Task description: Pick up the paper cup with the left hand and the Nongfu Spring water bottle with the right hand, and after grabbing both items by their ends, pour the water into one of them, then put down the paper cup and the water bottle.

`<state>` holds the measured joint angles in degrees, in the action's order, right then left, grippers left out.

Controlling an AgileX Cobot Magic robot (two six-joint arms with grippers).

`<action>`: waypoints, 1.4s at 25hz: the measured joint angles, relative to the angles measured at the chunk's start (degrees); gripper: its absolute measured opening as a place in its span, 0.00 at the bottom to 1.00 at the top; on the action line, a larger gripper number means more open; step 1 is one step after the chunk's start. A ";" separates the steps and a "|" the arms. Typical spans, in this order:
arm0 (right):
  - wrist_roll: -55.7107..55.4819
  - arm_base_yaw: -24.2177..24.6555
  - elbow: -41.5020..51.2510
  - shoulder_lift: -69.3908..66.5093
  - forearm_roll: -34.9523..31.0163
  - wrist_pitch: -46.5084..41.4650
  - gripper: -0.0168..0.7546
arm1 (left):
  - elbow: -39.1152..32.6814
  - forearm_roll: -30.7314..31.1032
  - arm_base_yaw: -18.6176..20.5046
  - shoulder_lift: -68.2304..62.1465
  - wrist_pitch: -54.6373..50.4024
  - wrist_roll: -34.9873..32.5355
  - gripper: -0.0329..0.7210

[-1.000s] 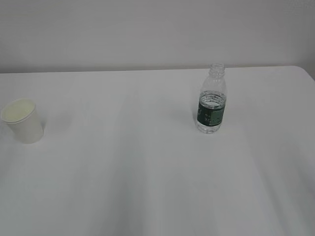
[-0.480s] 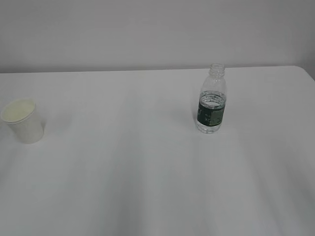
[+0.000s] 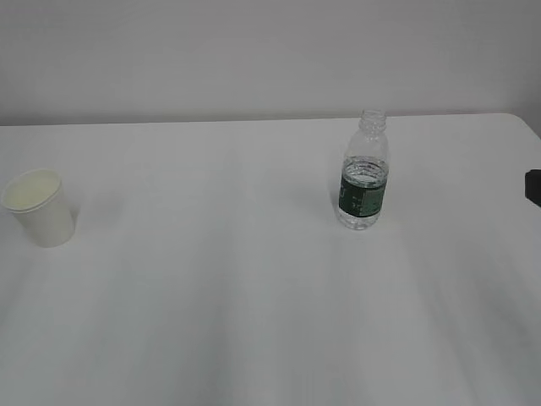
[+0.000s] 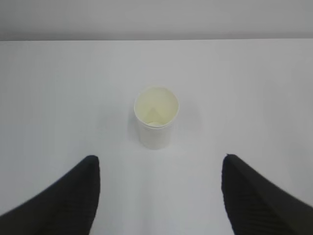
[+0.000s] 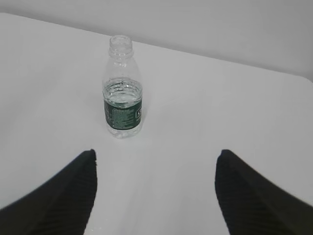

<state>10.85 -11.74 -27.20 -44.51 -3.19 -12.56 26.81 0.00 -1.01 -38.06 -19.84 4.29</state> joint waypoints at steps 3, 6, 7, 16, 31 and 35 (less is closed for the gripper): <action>0.00 0.00 0.00 -0.95 0.00 0.66 0.76 | -0.60 0.00 0.00 -0.02 1.66 0.00 0.77; 0.00 0.00 0.00 -1.43 0.00 2.37 0.76 | -0.60 0.30 0.00 -0.12 4.73 0.00 0.77; 0.00 0.00 0.00 -1.54 0.00 2.79 0.76 | -0.60 0.30 -0.08 -0.12 5.89 0.00 0.77; 0.00 0.00 0.00 -6.17 0.00 11.01 0.76 | -0.60 -0.69 -0.28 -5.24 13.34 0.00 0.77; -0.21 0.00 0.00 -20.32 0.00 22.57 0.76 | -0.60 0.00 -0.28 -24.16 28.56 0.00 0.76; -0.21 0.00 0.00 -22.48 1.06 25.44 0.76 | -0.60 0.00 -0.28 -28.93 31.21 0.00 0.75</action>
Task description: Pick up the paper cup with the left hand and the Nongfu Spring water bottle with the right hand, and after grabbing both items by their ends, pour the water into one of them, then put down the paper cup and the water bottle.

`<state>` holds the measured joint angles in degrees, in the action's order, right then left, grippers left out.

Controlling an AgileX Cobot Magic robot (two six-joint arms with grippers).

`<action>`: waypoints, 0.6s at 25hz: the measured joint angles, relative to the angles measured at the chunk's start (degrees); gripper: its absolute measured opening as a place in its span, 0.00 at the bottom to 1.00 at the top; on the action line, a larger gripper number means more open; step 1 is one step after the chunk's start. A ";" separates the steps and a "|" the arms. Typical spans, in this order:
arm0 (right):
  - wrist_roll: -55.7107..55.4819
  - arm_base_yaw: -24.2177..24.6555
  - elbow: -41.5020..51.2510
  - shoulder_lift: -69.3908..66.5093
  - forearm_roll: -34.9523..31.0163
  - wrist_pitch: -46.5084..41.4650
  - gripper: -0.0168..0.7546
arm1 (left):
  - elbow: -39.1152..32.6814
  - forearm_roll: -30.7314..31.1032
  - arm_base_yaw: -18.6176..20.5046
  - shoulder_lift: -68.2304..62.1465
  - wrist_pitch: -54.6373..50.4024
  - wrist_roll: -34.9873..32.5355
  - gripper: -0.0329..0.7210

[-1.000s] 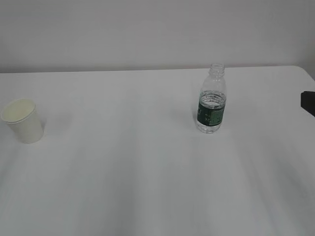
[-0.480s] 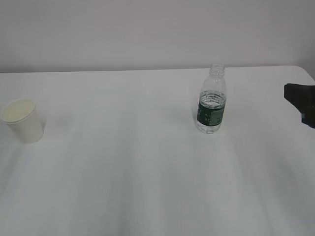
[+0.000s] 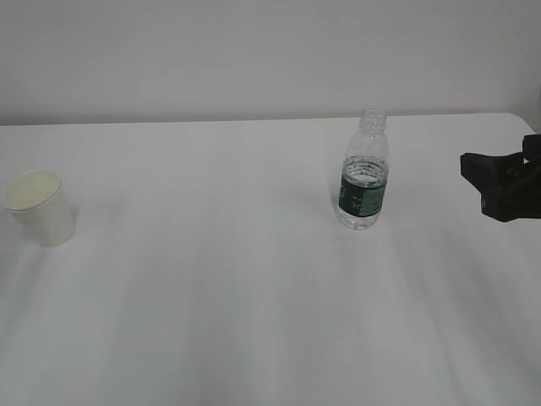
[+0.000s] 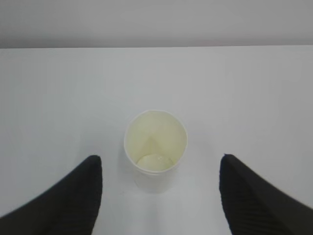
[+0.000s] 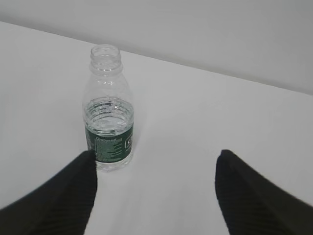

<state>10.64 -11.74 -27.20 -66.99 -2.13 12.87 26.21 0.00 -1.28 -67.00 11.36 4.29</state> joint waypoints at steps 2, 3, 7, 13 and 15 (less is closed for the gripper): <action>0.00 0.00 0.00 -0.71 0.38 0.68 0.76 | 0.00 0.00 0.00 -1.96 1.49 0.00 0.75; 0.00 0.00 0.00 -1.04 0.68 1.16 0.76 | 0.00 0.00 0.00 -2.73 2.01 0.00 0.75; -0.40 0.00 0.00 -2.93 1.05 2.84 0.76 | 0.00 0.00 0.00 -5.52 4.64 0.00 0.75; -3.82 0.00 4.53 -4.47 3.81 12.52 0.76 | -1.31 0.40 0.00 -7.87 8.89 0.00 0.75; -4.49 0.00 6.08 -4.47 4.56 15.05 0.76 | -3.71 0.40 0.00 -7.89 13.55 0.00 0.75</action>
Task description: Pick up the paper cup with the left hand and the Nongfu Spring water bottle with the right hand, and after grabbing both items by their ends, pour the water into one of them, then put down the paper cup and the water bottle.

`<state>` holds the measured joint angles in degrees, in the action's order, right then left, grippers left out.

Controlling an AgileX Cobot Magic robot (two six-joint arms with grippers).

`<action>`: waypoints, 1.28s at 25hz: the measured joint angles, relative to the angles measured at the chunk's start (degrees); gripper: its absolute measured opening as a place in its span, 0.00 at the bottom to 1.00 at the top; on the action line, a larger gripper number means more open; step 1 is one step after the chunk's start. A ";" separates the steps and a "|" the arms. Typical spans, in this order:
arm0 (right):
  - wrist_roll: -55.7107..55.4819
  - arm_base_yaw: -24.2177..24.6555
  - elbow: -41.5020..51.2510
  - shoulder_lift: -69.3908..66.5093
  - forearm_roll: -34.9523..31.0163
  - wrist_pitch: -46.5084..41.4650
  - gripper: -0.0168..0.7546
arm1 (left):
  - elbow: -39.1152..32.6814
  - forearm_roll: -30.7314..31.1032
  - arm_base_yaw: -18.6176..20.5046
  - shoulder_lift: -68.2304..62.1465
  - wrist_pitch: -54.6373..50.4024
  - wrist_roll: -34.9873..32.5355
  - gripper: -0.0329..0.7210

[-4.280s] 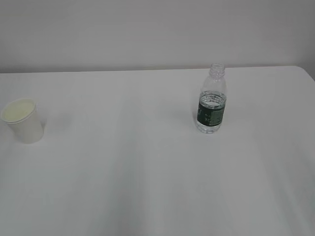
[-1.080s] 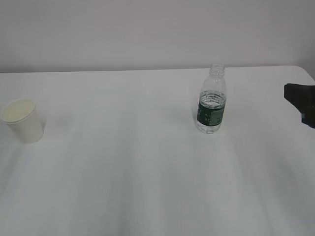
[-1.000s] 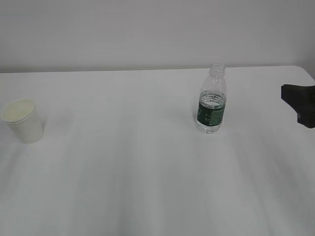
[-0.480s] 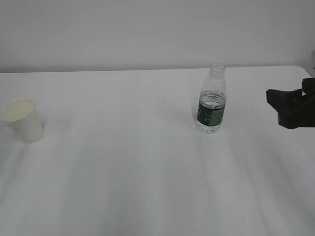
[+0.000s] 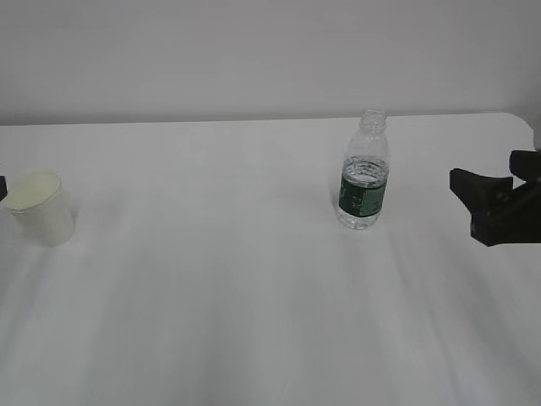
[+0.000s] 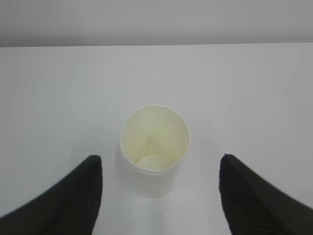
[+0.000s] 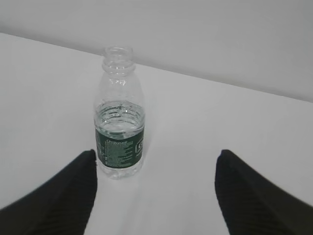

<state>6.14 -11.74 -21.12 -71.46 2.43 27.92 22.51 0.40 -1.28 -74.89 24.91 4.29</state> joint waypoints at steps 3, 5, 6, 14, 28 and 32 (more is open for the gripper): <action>-0.68 0.00 1.73 -0.41 0.36 2.77 0.76 | -5.03 0.13 0.00 -0.09 7.50 0.60 0.75; -1.54 0.00 2.79 -1.12 1.07 4.13 0.76 | -8.70 0.24 -0.37 -0.09 11.54 0.93 0.75; -2.10 0.00 3.41 -1.65 1.77 5.14 0.76 | -10.18 0.24 -0.81 -0.09 13.57 1.08 0.75; -6.75 0.00 8.30 -6.70 6.66 12.84 0.76 | -21.48 0.32 -2.93 -0.09 24.63 1.44 0.75; -7.01 0.00 15.36 -14.29 7.03 32.83 0.76 | -21.99 2.00 -2.93 -0.09 27.01 1.61 0.75; -7.10 0.00 16.78 -17.02 7.03 36.74 0.76 | -21.99 3.22 -2.93 -0.09 27.70 1.61 0.75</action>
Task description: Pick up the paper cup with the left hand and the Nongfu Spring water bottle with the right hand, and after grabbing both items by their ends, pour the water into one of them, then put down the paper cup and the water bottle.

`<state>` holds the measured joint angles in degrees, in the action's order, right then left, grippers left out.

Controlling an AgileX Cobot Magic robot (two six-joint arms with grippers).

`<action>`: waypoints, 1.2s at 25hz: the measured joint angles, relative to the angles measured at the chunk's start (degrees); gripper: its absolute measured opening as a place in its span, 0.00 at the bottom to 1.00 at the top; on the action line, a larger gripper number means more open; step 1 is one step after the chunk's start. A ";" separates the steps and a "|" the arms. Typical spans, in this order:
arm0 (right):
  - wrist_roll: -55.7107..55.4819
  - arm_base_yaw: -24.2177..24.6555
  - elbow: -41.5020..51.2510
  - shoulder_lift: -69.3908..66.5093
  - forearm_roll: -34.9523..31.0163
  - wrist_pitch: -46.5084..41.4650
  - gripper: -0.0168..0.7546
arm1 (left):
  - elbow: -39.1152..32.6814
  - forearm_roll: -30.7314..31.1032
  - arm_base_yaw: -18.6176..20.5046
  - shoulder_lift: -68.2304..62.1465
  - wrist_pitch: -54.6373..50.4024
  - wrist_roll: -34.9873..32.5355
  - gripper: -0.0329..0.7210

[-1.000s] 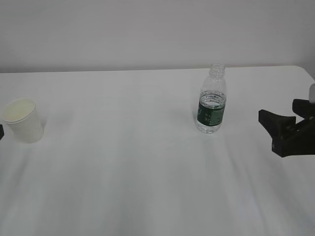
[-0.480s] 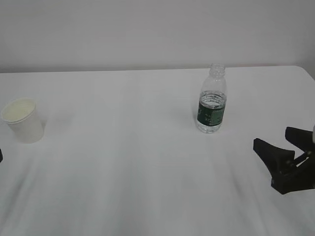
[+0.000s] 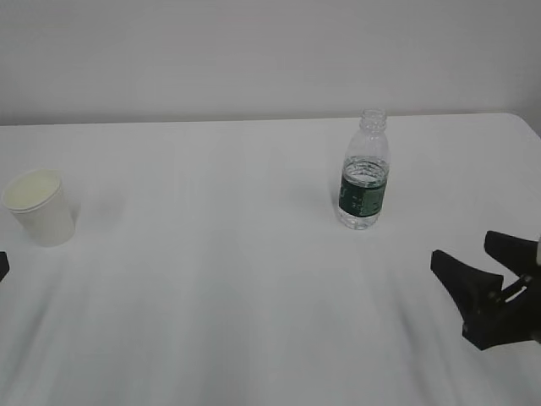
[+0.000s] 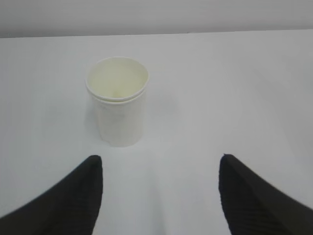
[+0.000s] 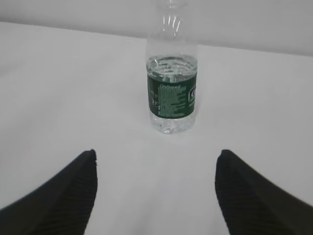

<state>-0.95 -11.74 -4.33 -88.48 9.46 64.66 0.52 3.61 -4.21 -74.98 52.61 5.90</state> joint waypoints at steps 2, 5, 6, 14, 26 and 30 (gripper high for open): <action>0.00 0.00 0.32 -1.21 0.00 0.12 0.76 | 0.00 0.29 0.00 0.00 0.37 0.00 0.75; 0.00 0.00 0.32 -2.70 0.00 0.27 0.76 | 0.00 0.70 0.00 0.00 1.04 0.00 0.75; 0.00 0.00 0.32 -2.95 -0.11 0.36 0.76 | 0.00 0.85 0.00 0.00 1.32 0.00 0.74; 0.00 0.00 0.07 -4.34 -0.22 0.70 0.76 | 0.00 1.57 0.00 0.00 3.11 0.00 0.74; 0.00 0.00 -2.71 -5.41 -0.22 0.70 0.76 | 0.00 1.72 0.00 -2.06 7.20 0.00 0.74; 0.00 0.00 -3.68 -7.52 -0.22 0.70 0.76 | 0.00 1.82 0.00 -6.84 11.59 0.00 0.81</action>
<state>-0.95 -11.74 -8.02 -95.99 9.24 65.36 0.52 5.43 -4.21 -81.82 64.19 5.90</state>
